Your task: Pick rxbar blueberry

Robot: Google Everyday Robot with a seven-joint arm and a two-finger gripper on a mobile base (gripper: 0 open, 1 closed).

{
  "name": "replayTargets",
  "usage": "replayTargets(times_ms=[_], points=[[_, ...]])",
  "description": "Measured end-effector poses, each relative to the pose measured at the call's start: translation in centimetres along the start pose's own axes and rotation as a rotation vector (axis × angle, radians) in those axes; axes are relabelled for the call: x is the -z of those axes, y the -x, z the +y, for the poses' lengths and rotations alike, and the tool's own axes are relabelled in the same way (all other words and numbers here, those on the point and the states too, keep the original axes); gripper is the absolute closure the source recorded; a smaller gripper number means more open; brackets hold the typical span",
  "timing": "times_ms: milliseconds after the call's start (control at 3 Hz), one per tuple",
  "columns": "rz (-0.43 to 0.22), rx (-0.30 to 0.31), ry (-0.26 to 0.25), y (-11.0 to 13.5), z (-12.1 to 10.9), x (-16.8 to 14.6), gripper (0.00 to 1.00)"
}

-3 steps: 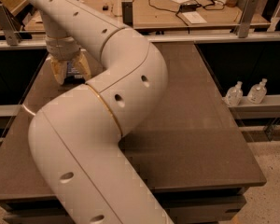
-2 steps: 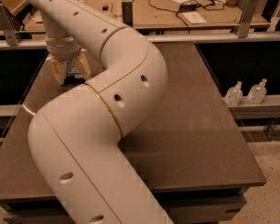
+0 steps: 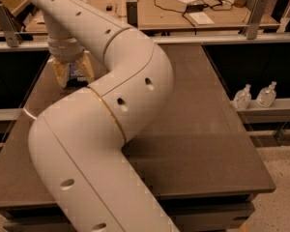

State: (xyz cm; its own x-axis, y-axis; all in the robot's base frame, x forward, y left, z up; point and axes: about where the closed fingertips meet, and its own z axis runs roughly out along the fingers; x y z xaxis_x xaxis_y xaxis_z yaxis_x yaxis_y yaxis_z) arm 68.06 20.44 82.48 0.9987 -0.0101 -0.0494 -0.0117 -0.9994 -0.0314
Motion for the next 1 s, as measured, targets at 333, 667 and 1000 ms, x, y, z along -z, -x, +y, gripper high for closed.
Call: replayTargets(times_ms=[333, 667, 1000], points=[[0.001, -0.001, 0.000, 0.00, 0.06, 0.11, 0.43], [0.001, -0.003, 0.001, -0.01, 0.12, 0.16, 0.42], [0.002, -0.004, 0.001, -0.01, 0.17, 0.21, 0.41]])
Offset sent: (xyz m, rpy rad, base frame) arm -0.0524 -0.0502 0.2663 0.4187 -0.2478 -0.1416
